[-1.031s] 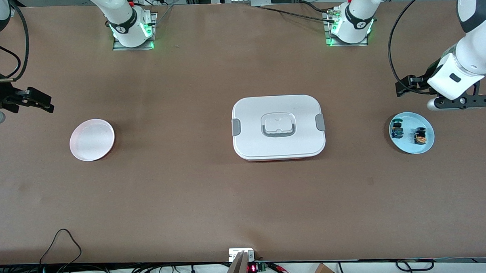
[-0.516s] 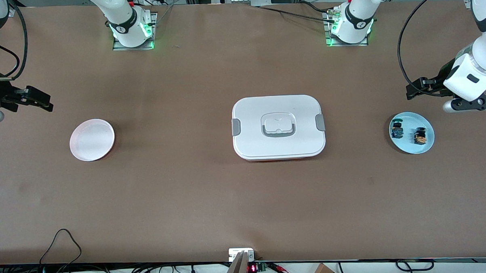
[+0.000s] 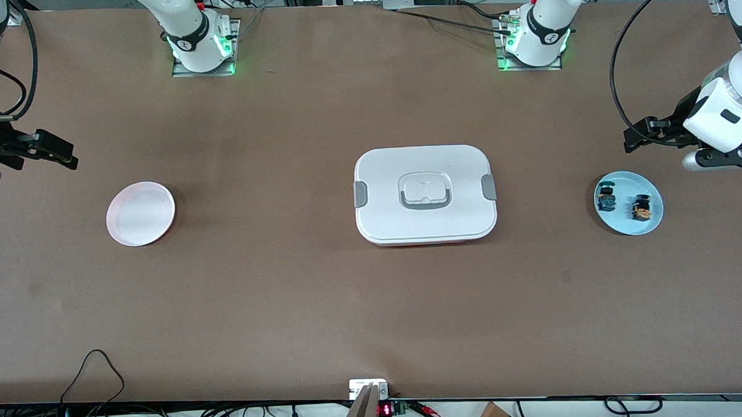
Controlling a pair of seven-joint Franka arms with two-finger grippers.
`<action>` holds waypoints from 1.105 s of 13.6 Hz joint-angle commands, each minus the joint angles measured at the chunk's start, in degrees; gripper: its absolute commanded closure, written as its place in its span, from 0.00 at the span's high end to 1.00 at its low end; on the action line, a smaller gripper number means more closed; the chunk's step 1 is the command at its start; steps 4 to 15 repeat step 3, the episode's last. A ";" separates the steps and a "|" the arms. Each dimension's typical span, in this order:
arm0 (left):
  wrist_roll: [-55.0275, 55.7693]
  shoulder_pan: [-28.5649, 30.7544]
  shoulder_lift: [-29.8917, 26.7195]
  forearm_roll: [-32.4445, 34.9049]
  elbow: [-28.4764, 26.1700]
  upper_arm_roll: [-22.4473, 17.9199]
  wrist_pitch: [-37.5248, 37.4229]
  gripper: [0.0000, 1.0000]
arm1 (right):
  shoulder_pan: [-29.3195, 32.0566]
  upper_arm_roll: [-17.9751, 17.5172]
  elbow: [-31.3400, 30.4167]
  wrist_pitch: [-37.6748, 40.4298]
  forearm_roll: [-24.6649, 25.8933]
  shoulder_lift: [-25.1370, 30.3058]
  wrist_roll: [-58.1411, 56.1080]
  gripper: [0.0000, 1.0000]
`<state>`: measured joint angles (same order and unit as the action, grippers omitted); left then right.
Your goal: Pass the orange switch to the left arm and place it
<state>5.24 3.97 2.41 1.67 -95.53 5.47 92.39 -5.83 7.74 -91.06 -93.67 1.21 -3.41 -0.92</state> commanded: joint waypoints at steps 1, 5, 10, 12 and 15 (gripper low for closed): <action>-0.23 0.25 1.28 -1.05 2.19 0.24 -1.69 1.00 | 0.74 -0.18 0.71 0.94 0.72 0.07 -0.84 1.00; -0.23 0.16 1.19 -1.05 2.19 0.24 -1.78 1.00 | 0.82 -0.18 0.71 1.03 0.72 0.07 -0.75 1.00; -0.23 0.16 1.19 -1.05 2.19 0.24 -1.78 1.00 | 0.82 -0.18 0.71 1.03 0.72 0.07 -0.75 1.00; -0.23 0.16 1.19 -1.05 2.19 0.24 -1.78 1.00 | 0.82 -0.18 0.71 1.03 0.72 0.07 -0.75 1.00; -0.23 0.16 1.19 -1.05 2.19 0.24 -1.78 1.00 | 0.82 -0.18 0.71 1.03 0.72 0.07 -0.75 1.00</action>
